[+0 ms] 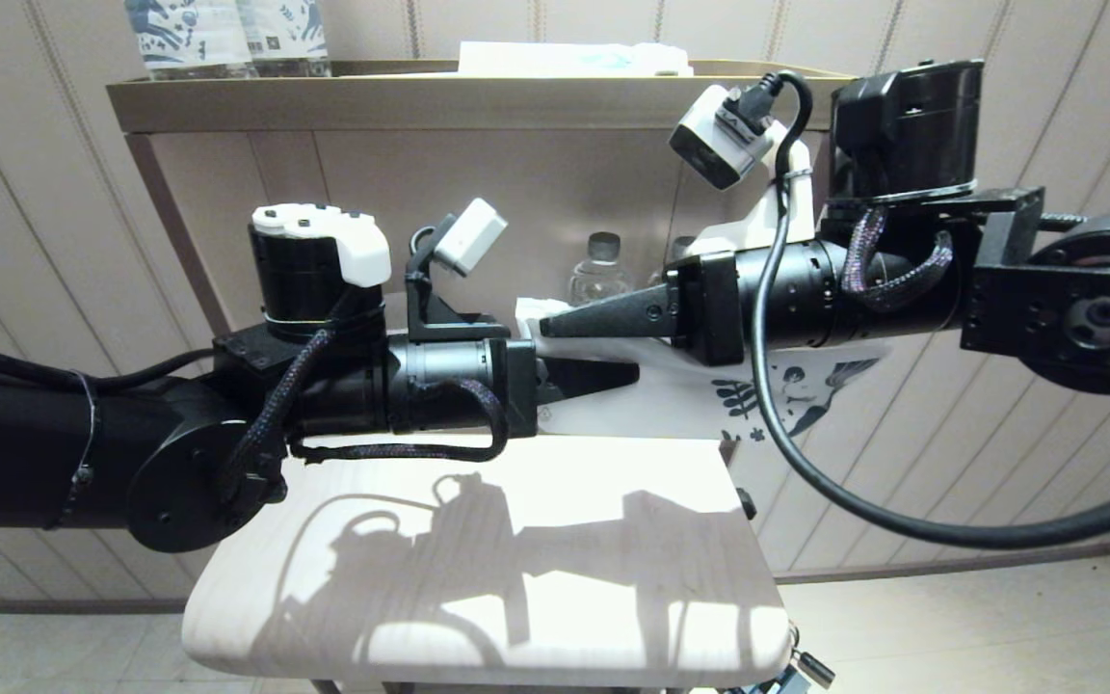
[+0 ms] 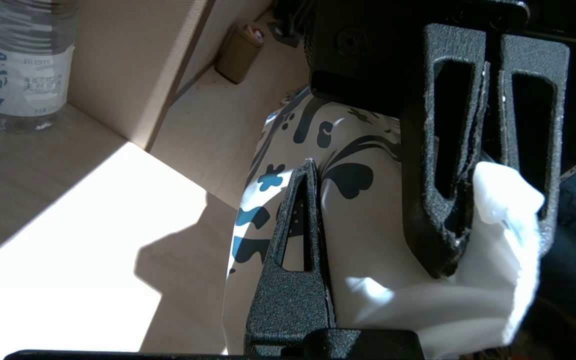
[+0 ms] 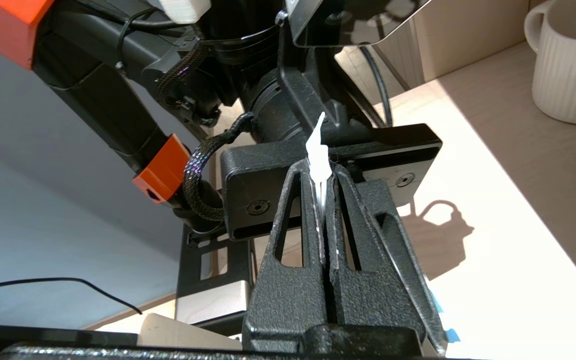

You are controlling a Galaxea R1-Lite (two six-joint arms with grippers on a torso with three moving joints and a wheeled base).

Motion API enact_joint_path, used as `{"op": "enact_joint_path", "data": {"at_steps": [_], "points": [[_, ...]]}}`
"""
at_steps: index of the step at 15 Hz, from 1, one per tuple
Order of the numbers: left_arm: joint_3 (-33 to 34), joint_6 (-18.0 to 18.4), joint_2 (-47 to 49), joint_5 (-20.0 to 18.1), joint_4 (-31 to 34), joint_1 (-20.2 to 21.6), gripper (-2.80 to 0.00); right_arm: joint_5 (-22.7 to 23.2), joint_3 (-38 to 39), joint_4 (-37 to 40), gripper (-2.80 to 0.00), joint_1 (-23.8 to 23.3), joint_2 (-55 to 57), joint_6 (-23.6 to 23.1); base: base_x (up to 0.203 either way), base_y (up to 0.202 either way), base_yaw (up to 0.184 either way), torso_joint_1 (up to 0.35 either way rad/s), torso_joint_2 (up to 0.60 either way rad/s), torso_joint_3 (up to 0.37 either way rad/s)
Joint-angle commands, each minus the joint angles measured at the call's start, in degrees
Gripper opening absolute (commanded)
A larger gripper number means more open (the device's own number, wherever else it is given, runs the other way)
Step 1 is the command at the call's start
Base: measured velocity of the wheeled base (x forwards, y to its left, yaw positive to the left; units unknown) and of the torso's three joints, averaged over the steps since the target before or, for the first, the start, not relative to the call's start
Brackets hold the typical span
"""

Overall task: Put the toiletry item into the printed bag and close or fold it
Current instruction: Hand it to the other hand

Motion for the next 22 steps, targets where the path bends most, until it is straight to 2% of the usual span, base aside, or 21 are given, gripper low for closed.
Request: {"op": "enact_joint_path", "data": {"at_steps": [1, 7, 13, 22], "points": [[0.26, -0.16, 0.22, -0.24, -0.19, -0.02, -2.8, 0.13, 0.12, -0.11, -2.8, 0.06, 0.02, 0.06, 0.0, 0.0, 0.0, 0.0, 0.0, 0.0], [0.79, -0.16, 0.22, -0.41, -0.19, -0.02, -2.8, -0.5, 2.93, -0.27, -2.8, -1.01, 0.03, -0.57, 0.0, 0.0, 0.0, 0.0, 0.0, 0.0], [1.05, -0.07, 0.48, -0.5, -0.19, -0.02, -2.8, -0.58, 6.61, -0.27, -2.8, -6.28, -0.41, -3.94, 0.0, 0.0, 0.0, 0.0, 0.0, 0.0], [1.05, -0.07, 1.18, -0.41, -0.19, -0.02, -2.8, -0.48, 9.09, -0.19, -2.8, -10.22, -2.8, -5.22, 0.0, 0.0, 0.0, 0.0, 0.0, 0.0]]}}
